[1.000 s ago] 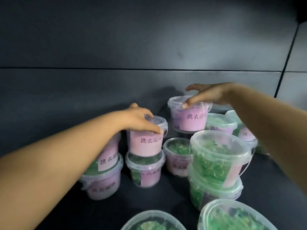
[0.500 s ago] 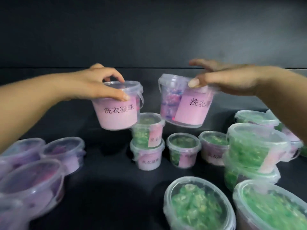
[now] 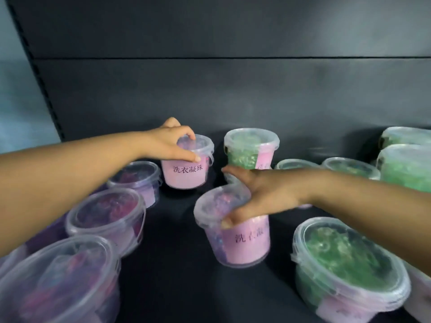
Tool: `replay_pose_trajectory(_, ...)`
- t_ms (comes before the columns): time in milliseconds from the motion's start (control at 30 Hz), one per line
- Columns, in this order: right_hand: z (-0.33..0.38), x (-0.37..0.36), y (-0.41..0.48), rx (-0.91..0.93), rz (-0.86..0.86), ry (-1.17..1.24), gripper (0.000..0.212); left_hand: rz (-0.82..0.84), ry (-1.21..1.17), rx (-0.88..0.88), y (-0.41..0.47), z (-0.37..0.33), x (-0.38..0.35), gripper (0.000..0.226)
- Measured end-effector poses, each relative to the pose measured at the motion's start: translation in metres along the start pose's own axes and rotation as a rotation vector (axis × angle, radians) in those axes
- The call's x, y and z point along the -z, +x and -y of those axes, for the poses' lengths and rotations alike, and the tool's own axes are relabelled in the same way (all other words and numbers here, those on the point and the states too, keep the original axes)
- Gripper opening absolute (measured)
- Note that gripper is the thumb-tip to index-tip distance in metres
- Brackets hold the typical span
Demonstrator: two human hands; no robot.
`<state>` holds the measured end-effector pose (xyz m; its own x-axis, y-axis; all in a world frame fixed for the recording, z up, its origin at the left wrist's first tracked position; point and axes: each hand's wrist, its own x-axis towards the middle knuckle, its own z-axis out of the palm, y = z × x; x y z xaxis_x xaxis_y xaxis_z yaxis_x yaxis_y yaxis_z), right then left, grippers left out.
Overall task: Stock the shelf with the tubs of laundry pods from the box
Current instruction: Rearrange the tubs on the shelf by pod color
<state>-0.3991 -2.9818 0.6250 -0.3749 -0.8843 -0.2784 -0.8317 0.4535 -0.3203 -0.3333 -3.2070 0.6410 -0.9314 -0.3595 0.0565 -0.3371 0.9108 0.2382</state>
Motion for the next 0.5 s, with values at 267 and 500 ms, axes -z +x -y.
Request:
replay_pose_trajectory(267,0.003,-0.031,0.016,-0.131,0.011,-0.114,0.097,0.097,0.079,-0.04,0.017,0.026,-0.043,0.06)
replay_pose_trajectory(500,0.01,-0.026,0.014,-0.071,0.062,-0.213,0.097,0.127,0.146,-0.097,0.021,0.038,-0.054,0.066)
